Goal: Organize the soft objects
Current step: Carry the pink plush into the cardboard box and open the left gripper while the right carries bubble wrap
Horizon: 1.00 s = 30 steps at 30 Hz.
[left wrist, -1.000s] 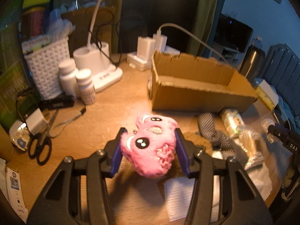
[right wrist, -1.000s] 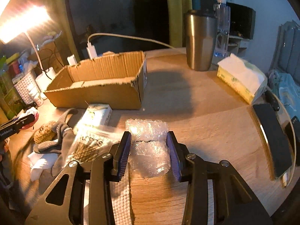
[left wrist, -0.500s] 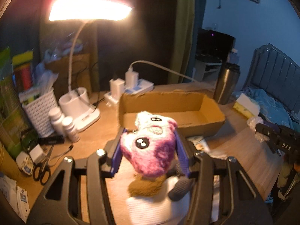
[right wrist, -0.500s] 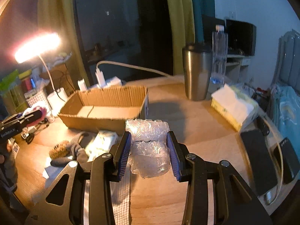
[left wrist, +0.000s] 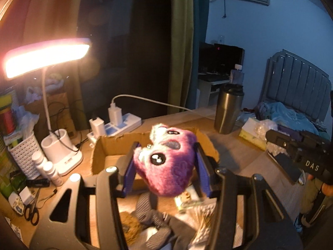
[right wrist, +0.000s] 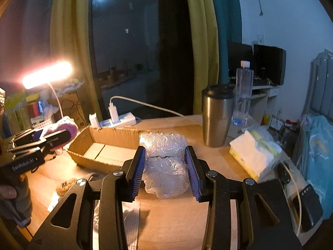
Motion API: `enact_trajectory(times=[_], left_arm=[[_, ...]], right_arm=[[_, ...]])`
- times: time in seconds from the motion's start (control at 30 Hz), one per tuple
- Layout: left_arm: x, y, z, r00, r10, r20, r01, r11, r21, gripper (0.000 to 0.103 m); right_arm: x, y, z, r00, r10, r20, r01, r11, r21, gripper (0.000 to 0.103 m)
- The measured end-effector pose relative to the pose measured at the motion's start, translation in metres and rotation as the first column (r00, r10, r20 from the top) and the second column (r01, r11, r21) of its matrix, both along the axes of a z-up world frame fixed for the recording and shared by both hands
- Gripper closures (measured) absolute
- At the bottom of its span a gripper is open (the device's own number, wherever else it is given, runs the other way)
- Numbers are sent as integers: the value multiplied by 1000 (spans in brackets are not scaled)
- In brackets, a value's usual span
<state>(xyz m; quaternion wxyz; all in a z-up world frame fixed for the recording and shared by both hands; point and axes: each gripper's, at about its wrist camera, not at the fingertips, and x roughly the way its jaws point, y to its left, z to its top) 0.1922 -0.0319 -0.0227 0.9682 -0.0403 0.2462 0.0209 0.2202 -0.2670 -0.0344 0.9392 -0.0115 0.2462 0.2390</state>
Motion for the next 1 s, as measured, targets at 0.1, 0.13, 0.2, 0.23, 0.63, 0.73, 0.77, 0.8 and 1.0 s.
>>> enact_trajectory(times=[0.1,0.13,0.2,0.23,0.63,0.73,0.77,0.8,1.0], left_arm=[[10,-7,2,1000,-13,5,13,1000,-6,51],[14,-10,3,1000,-18,8,18,1000,-7,51],[20,-14,3,1000,-21,13,21,1000,-10,51],[25,-15,3,1000,-23,12,24,1000,-12,51],[88,-28,-28,997,-43,-60,40,998,-52,52],[102,-33,-39,995,-52,-85,47,997,-59,52],[105,-33,-42,994,-55,-93,49,997,-61,51],[110,-34,-46,993,-58,-103,52,997,-64,51],[129,-39,-67,982,-84,-166,70,994,-89,47]], right_arm=[[7,-2,4,1000,-1,12,1,1000,7,62],[9,-2,5,1000,-1,17,1,1000,10,62],[15,-2,7,1000,2,22,-2,1000,15,62],[18,-2,8,1000,2,24,-2,1000,17,62],[54,-1,4,1000,23,10,-24,999,36,62],[62,0,-2,1000,29,-7,-29,999,36,62],[65,0,-4,999,31,-13,-30,999,38,62],[68,0,-7,999,31,-20,-30,999,41,62],[80,-2,-17,998,20,-52,-17,999,47,62]])
